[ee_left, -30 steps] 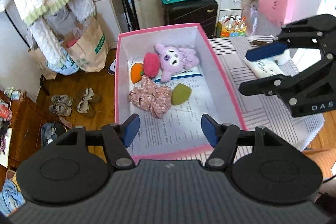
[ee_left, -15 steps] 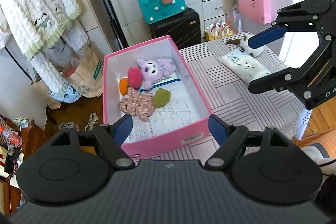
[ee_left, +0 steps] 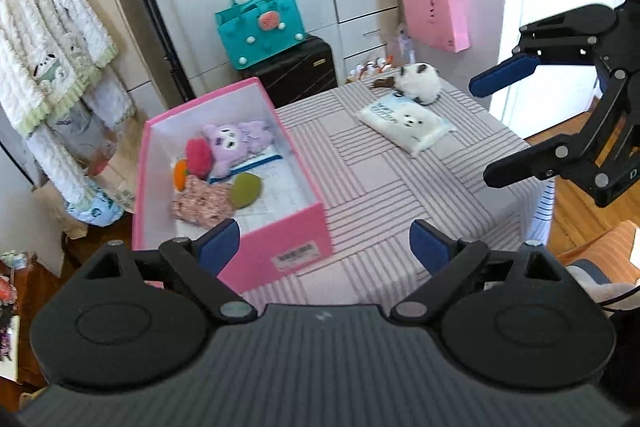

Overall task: Organize soft objects
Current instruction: 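Move the left tool toward the white SOFT COTTON wipes pack on the table, then close the left tool on the wipes pack edge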

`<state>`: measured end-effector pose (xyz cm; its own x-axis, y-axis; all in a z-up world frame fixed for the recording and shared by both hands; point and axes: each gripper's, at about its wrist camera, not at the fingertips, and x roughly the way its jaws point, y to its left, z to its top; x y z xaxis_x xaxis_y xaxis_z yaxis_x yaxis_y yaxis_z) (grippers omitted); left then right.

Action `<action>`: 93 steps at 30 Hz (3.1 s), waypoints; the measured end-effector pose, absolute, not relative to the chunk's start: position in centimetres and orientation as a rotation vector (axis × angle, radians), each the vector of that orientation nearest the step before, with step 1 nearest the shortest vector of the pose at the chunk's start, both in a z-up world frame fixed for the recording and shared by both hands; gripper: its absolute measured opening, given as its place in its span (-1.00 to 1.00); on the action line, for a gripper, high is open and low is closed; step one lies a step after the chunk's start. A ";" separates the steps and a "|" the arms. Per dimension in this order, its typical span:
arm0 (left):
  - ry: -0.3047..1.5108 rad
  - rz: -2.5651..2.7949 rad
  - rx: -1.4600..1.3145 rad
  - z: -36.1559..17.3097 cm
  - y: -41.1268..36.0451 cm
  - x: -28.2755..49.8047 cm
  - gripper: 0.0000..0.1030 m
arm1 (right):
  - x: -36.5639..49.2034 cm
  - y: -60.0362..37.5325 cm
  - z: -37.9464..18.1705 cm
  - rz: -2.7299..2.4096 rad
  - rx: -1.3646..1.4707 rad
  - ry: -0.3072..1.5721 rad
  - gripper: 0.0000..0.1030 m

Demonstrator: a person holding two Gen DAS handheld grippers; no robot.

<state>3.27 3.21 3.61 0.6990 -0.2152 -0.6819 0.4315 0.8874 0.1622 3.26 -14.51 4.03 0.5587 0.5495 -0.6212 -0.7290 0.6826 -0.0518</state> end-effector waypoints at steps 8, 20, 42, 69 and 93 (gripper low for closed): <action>0.687 -0.421 0.276 1.0 1.4 2.2 0.80 | 2.0 -17.7 1.1 0.687 -0.234 0.597 0.68; 0.601 -0.415 0.159 -2.1 -0.8 4.5 0.98 | 3.6 -21.5 -5.0 0.541 -0.112 0.509 0.88; 0.652 -0.537 0.033 -5.9 -11.0 19.4 1.00 | 14.5 -25.4 -13.6 0.252 0.078 0.640 0.88; 0.919 -0.414 -0.158 -12.4 -12.7 29.9 0.29 | 19.2 -24.6 -13.5 0.455 -0.078 0.736 0.91; 0.884 -0.365 -0.199 -13.0 -10.7 27.2 -0.24 | 20.6 -26.9 -13.2 0.381 0.161 0.779 0.01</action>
<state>27.18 -10.66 -13.05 0.5784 -0.3905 -0.7162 0.2282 0.9204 -0.3176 20.63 -26.88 -13.23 0.6482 0.3920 -0.6528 -0.2742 0.9200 0.2801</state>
